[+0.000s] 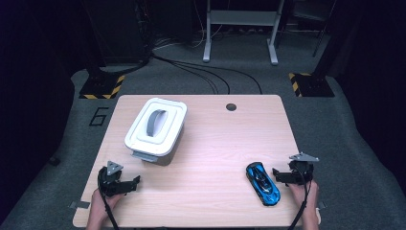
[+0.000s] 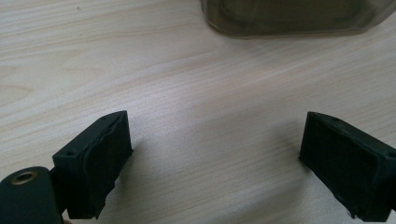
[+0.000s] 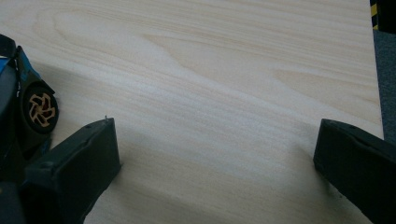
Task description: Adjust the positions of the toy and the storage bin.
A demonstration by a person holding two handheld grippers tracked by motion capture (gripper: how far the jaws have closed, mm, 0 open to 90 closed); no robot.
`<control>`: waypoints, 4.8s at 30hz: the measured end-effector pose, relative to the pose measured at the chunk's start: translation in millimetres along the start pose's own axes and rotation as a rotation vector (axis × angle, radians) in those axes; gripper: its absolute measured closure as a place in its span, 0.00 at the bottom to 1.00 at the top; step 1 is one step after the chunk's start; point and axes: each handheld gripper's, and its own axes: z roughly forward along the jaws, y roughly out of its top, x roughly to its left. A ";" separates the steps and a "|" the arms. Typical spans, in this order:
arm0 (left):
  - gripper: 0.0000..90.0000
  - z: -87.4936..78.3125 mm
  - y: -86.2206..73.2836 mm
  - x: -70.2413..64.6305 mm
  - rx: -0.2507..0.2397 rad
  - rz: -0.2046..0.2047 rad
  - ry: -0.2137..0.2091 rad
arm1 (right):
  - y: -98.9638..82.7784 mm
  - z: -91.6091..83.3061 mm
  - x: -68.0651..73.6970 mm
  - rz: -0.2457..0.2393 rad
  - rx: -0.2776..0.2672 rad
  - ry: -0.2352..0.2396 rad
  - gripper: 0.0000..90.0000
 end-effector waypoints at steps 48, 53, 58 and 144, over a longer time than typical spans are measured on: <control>0.20 -16.4 142.4 21.3 -0.083 0.018 -0.249 | -0.9 -1.2 0.1 0.013 -0.008 -0.018 0.02; 0.20 -19.4 142.5 12.4 -0.073 0.034 -0.228 | -0.9 -1.3 0.2 0.014 -0.008 -0.018 0.02; 0.20 -23.2 143.5 -0.9 -0.079 0.065 -0.199 | -1.0 -1.2 0.2 0.015 -0.009 -0.019 0.02; 0.12 -16.2 162.1 -152.6 0.025 0.208 -0.267 | -1.1 -1.7 0.7 0.014 -0.013 -0.015 0.04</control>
